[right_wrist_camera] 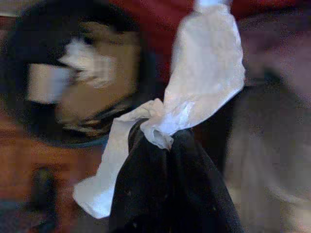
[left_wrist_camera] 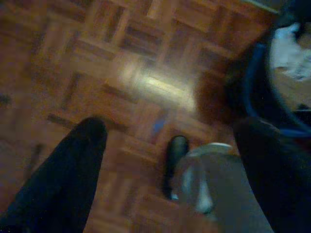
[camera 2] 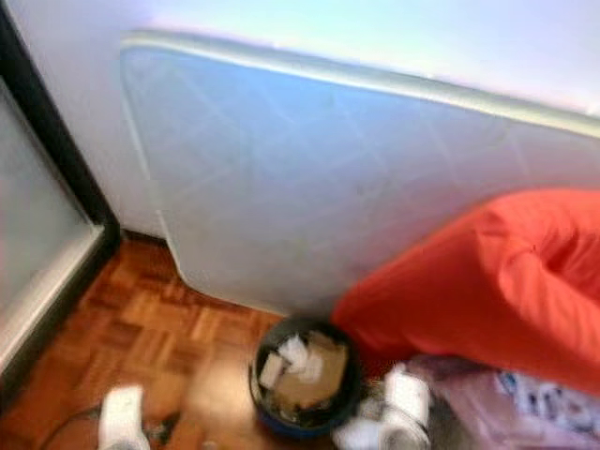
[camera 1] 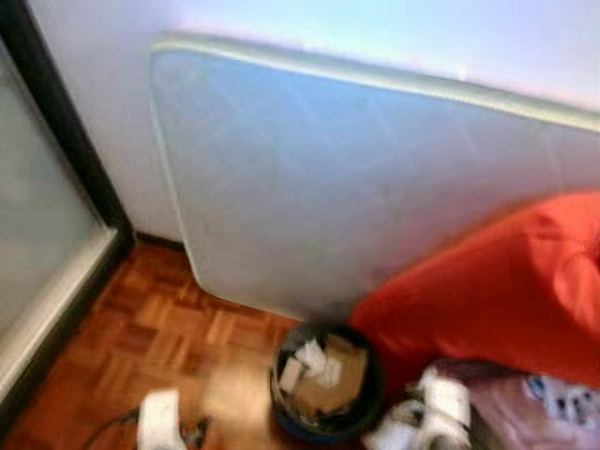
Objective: Clean up the room
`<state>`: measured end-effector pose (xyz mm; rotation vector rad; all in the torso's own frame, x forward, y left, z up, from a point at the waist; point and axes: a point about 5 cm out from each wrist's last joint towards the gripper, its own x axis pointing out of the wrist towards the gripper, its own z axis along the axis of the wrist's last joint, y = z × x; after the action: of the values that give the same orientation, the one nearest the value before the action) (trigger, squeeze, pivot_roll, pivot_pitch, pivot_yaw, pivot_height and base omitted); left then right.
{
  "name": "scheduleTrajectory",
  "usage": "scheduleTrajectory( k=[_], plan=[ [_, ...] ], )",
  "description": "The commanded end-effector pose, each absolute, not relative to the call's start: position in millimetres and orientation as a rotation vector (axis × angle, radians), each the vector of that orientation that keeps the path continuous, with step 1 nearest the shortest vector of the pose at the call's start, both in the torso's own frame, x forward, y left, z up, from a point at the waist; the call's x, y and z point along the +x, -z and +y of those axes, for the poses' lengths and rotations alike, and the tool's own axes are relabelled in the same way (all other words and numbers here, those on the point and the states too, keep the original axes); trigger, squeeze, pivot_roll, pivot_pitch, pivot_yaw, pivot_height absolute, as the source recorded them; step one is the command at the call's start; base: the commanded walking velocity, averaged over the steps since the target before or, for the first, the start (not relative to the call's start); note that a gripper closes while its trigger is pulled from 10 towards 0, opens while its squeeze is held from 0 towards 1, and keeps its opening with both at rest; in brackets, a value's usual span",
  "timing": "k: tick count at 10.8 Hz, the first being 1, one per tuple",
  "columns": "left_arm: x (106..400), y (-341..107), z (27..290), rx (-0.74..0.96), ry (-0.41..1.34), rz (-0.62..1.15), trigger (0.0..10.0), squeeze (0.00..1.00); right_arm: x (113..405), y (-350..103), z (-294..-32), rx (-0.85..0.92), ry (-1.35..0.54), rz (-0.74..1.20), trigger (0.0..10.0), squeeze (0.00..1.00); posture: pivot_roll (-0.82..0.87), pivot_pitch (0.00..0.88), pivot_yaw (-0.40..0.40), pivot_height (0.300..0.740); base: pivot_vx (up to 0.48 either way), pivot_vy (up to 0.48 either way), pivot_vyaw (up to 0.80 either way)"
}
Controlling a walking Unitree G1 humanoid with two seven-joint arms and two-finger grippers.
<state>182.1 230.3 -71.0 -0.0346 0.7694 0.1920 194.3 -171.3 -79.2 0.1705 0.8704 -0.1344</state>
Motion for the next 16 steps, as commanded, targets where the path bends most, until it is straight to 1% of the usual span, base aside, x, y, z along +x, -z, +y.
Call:
scheduleTrajectory(
  k=[1,3,5,6,16],
  plan=[
    [172.5,77.5,226.0,-0.05,-0.193,0.813,10.0,0.0,187.4,81.8,-181.6,0.16,0.159,0.888,10.0,0.0,0.19,0.145,-0.047,0.729,0.0,0.0,0.0],
    [173.1,77.3,226.0,-0.052,-0.194,0.813,10.0,0.0,185.2,83.3,-180.4,0.123,0.129,0.913,10.0,0.0,0.19,0.146,-0.046,0.729,0.0,0.0,0.0],
    [174.6,76.1,228.9,-0.049,-0.197,0.813,10.0,0.0,186.0,83.0,-178.2,0.154,0.145,0.9,10.0,0.0,0.2,0.148,-0.038,0.729,0.0,0.0,0.8],
    [175.1,75.7,229.8,-0.051,-0.201,0.811,10.0,0.0,185.6,83.2,-178.5,0.173,0.163,0.899,10.0,0.0,0.2,0.154,-0.04,0.729,0.0,0.0,0.0],
    [172.0,77.0,230.7,-0.05,-0.198,0.821,10.0,0.0,184.7,83.4,-178.7,0.17,0.159,0.897,10.0,0.0,0.19,0.163,-0.032,0.729,0.0,0.0,0.0]
  ],
)
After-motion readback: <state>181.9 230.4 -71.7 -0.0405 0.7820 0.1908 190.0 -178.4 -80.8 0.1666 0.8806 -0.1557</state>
